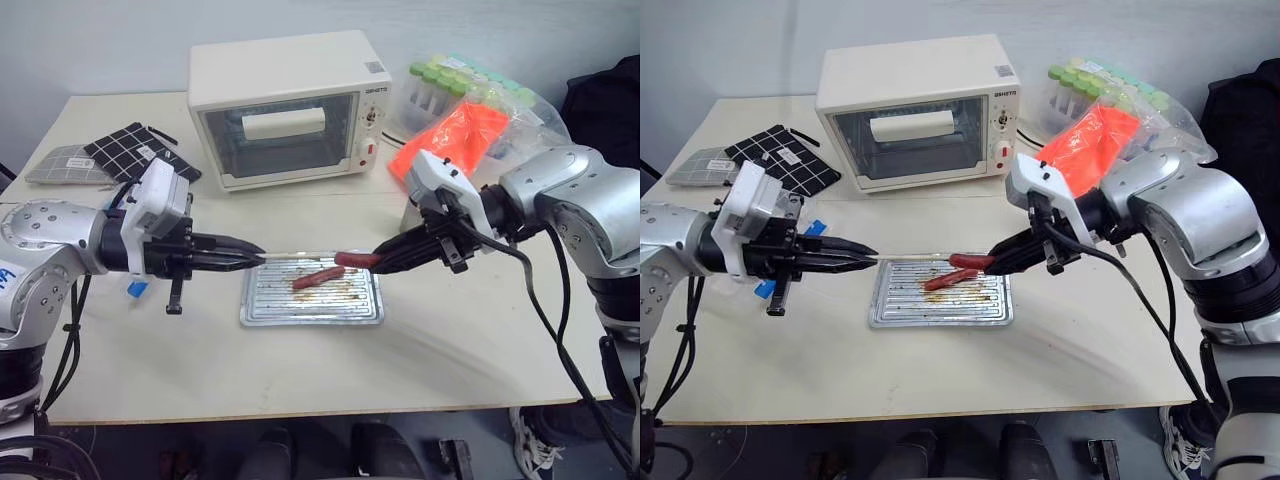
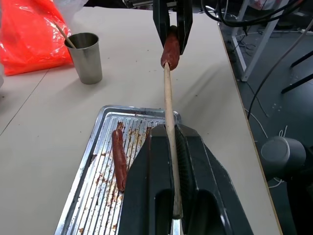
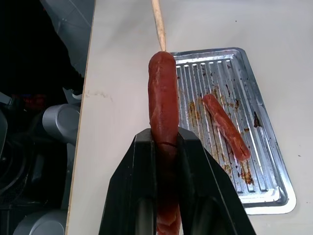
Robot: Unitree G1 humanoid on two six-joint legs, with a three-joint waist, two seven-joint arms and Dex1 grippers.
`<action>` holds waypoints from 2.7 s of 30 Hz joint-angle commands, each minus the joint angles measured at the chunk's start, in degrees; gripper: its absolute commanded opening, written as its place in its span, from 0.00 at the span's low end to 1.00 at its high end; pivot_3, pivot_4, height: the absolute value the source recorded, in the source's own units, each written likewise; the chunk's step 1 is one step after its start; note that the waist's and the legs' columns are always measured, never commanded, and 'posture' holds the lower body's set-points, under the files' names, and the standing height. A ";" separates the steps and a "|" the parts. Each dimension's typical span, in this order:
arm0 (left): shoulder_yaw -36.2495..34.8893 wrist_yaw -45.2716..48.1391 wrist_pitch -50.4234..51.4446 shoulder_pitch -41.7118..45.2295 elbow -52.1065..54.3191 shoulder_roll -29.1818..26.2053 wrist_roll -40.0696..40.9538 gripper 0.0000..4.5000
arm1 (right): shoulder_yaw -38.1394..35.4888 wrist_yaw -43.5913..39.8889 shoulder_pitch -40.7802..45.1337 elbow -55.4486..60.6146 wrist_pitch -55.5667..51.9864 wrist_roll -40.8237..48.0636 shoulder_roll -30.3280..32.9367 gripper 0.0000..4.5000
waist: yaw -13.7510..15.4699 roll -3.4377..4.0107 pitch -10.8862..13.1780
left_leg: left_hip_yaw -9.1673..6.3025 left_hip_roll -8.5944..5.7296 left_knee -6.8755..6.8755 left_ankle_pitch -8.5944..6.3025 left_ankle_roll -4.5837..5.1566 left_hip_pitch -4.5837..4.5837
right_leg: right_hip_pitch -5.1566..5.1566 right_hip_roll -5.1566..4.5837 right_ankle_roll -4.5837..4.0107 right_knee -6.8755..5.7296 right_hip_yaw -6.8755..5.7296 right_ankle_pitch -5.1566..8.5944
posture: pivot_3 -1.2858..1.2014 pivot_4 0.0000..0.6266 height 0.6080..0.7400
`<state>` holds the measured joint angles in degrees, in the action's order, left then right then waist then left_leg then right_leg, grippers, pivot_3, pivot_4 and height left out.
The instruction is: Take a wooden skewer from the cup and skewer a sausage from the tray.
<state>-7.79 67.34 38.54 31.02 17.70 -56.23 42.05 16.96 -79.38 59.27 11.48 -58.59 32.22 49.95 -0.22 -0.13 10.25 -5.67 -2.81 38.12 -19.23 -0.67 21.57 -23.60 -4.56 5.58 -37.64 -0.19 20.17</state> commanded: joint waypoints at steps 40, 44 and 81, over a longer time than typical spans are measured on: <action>-11.35 -10.54 0.03 -14.24 10.14 4.70 -2.59 0.00 | -7.06 4.50 6.03 -2.59 1.76 1.99 -1.60 0.38 | 0.00 -0.01 0.00 | -0.02 -0.05 0.05 0.00 0.00 0.00 | -0.11 0.02 0.00 -0.10 0.20 0.00 | 0.52 0.24 1.00; -19.44 -20.53 0.25 -21.79 13.22 8.81 -4.85 0.00 | -11.13 8.23 6.13 -3.94 -2.63 5.50 -3.83 0.42 | 0.08 -0.01 0.00 | -0.01 -0.06 0.05 0.00 0.00 0.00 | -0.11 0.01 0.00 -0.08 0.22 0.00 | 0.52 0.24 1.00; -38.38 -25.15 -9.31 -36.16 -8.58 5.88 -12.82 0.56 | -11.29 14.91 1.27 -1.25 -0.31 7.90 -7.10 1.00 | -1.52 -0.13 -0.07 | -0.02 -0.06 -0.14 -0.03 -0.01 -0.02 | -0.19 0.01 0.00 -0.09 0.26 0.00 | 0.52 0.24 1.00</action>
<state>-40.85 40.00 27.39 -3.26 5.37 -48.79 26.70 6.13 -63.24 60.06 8.91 -60.93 40.43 42.16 -1.74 -0.26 10.18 -5.70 -2.87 37.97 -19.26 -0.68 21.54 -23.80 -4.54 5.58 -37.71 0.12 20.17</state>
